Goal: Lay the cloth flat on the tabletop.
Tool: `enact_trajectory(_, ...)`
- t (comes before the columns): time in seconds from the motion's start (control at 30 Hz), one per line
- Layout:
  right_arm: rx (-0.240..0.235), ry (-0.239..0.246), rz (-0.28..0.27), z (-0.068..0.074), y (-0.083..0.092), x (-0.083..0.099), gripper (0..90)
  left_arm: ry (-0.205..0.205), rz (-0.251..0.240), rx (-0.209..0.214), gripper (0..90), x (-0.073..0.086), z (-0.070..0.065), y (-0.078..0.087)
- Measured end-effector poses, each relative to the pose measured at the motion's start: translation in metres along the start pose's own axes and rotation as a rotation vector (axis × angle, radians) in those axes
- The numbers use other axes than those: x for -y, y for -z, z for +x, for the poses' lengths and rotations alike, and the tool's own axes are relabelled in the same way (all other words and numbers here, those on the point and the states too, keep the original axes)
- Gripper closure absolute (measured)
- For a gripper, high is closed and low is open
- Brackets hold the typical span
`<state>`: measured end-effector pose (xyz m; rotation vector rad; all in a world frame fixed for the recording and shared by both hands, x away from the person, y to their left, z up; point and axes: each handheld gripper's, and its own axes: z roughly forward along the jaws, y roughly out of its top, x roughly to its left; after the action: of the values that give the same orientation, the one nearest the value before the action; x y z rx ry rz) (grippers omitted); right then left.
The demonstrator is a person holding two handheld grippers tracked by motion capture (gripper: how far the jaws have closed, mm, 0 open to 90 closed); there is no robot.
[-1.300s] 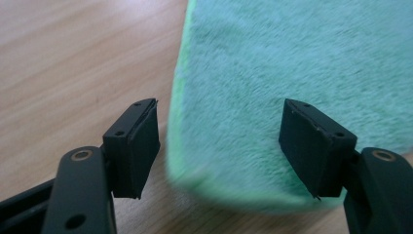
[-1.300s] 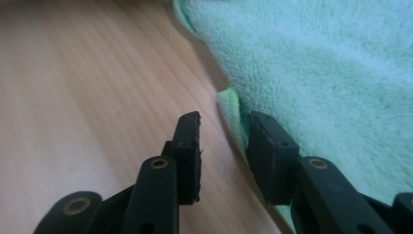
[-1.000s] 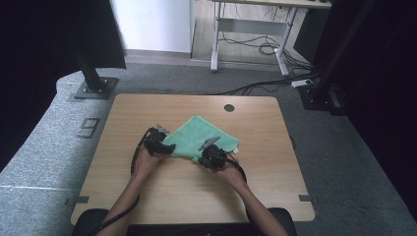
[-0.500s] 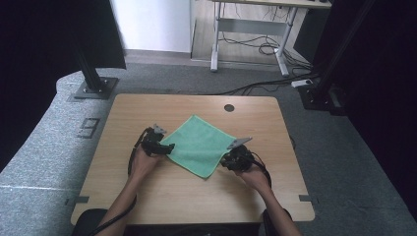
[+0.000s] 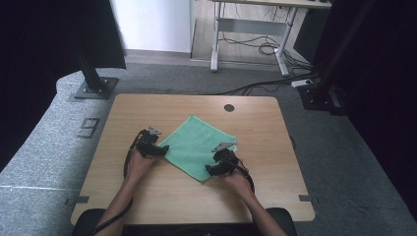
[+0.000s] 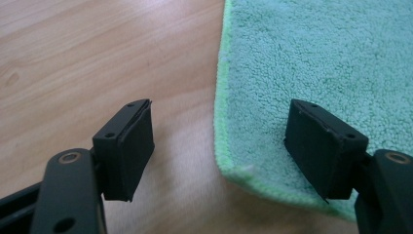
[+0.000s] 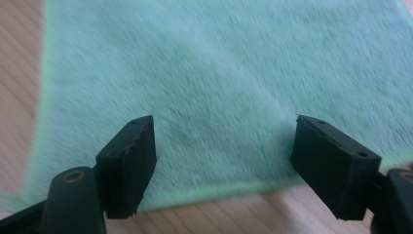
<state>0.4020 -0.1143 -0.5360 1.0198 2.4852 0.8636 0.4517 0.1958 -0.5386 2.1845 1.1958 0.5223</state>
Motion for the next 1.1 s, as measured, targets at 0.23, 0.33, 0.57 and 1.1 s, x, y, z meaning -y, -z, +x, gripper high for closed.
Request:
enact_trajectory(0.23,0.063,-0.017,0.016,-0.015,0.007,0.011,22.2,-0.065,0.008,0.039,26.5,0.016,-0.026,0.019)
enact_trajectory(0.33,0.092,-0.036,0.026,-0.027,0.011,0.016,22.2,-0.126,0.0,0.058,27.0,0.012,-0.038,0.026)
enact_trajectory(0.57,0.125,-0.084,0.03,-0.048,0.016,0.024,22.6,-0.083,-0.006,0.069,26.4,-0.004,-0.032,0.011)
enact_trajectory(1.1,0.115,-0.135,0.006,-0.062,0.009,0.021,23.0,-0.069,0.014,0.017,27.6,0.011,-0.028,0.015)
